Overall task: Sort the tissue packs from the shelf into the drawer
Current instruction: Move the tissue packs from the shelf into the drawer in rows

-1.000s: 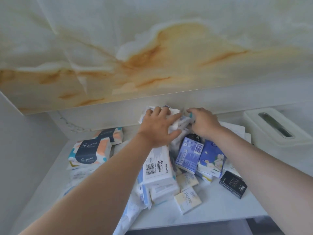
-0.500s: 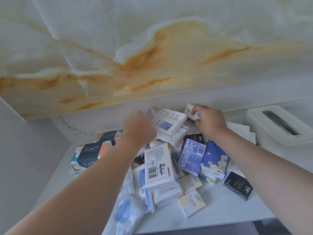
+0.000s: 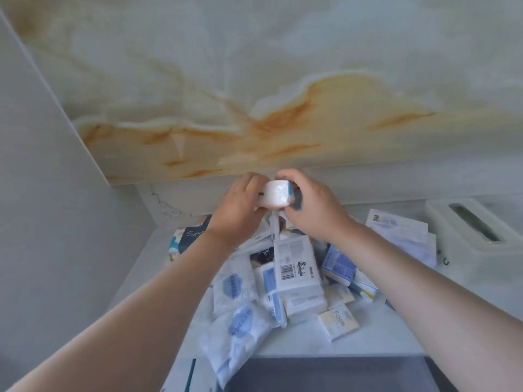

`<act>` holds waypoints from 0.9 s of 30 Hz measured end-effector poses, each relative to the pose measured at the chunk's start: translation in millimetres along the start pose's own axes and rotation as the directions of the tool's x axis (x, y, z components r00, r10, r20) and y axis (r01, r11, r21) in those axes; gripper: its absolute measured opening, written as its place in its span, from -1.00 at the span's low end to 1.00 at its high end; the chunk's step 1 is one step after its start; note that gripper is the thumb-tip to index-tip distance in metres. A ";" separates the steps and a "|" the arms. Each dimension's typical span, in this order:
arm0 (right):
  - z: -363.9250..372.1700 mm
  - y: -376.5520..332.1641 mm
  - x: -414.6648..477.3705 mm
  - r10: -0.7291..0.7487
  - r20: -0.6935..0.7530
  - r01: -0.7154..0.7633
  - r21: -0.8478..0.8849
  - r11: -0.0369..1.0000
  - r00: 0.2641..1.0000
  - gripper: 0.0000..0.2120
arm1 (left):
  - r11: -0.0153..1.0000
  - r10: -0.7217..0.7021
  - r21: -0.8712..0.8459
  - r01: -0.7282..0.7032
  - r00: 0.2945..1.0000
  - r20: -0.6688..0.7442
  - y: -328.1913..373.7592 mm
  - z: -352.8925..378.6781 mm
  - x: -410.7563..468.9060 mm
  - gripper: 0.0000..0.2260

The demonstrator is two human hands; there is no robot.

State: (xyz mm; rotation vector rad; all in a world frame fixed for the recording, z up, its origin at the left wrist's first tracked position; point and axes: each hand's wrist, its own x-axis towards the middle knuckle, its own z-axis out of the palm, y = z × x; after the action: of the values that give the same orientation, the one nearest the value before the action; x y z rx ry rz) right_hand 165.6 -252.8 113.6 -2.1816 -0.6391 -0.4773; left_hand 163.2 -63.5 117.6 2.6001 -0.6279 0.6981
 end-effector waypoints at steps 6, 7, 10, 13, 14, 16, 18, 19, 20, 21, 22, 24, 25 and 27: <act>71.0 -40.3 -8.7 0.096 0.264 -0.083 -0.061 0.995 0.960 -0.38 | 0.980 -0.197 -0.045 0.196 0.980 -0.024 -65.2 -55.8 -72.7 -0.61; 84.8 -42.8 -8.4 0.126 0.313 -0.100 -0.099 0.990 0.941 -0.38 | 0.971 -0.233 -0.063 0.230 0.971 -0.052 -76.9 -62.0 -84.6 -0.59; 123.6 -47.5 -1.0 0.160 0.408 -0.076 -0.213 0.974 0.899 -0.37 | 0.930 -0.361 -0.138 0.342 0.920 -0.153 -106.4 -75.3 -115.2 -0.55; 156.7 -56.7 12.9 0.185 0.478 -0.037 -0.302 0.953 0.859 -0.30 | 0.902 -0.423 -0.193 0.385 0.877 -0.226 -125.2 -82.1 -140.5 -0.55; 165.7 -60.5 18.2 0.194 0.507 -0.012 -0.341 0.940 0.840 -0.27 | 0.899 -0.430 -0.200 0.389 0.869 -0.243 -130.0 -82.3 -149.0 -0.55; 182.0 -66.0 28.4 0.234 0.550 0.046 -0.447 0.893 0.802 -0.23 | 0.893 -0.442 -0.215 0.396 0.864 -0.242 -138.6 -79.5 -166.1 -0.56; 194.3 -66.9 36.5 0.286 0.567 0.073 -0.526 0.847 0.772 -0.21 | 0.886 -0.455 -0.210 0.414 0.865 -0.211 -146.6 -74.5 -177.0 -0.56; 199.6 -64.6 39.4 0.311 0.567 0.057 -0.538 0.841 0.762 -0.21 | 0.878 -0.468 -0.218 0.426 0.860 -0.203 -150.4 -73.1 -178.6 -0.55; 204.3 -61.8 41.0 0.329 0.558 0.020 -0.528 0.849 0.762 -0.24 | 0.870 -0.480 -0.237 0.432 0.853 -0.206 -153.4 -73.5 -177.9 -0.55; 208.6 -59.2 41.8 0.341 0.542 -0.025 -0.508 0.861 0.768 -0.27 | 0.866 -0.485 -0.255 0.431 0.848 -0.214 -156.1 -75.5 -175.1 -0.55; 211.1 -58.1 41.6 0.349 0.522 -0.053 -0.499 0.865 0.778 -0.31 | 0.868 -0.481 -0.260 0.424 0.848 -0.224 -158.1 -78.8 -171.4 -0.54; 210.5 -60.1 41.7 0.349 0.485 -0.047 -0.531 0.846 0.802 -0.33 | 0.865 -0.487 -0.261 0.428 0.840 -0.240 -162.0 -87.5 -164.6 -0.54; 207.5 -62.9 42.5 0.336 0.466 -0.027 -0.553 0.833 0.819 -0.32 | 0.855 -0.506 -0.274 0.441 0.826 -0.248 -163.5 -92.0 -162.6 -0.54; 196.2 -72.1 43.1 0.302 0.430 -0.003 -0.570 0.822 0.851 -0.30 | 0.836 -0.538 -0.293 0.464 0.796 -0.276 -162.8 -99.9 -163.0 -0.57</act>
State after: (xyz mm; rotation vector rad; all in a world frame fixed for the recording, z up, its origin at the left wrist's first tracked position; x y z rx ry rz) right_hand 182.2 -47.1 58.7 -2.9374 -0.6315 0.0358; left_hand 81.3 169.3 71.5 2.2114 0.1085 0.8248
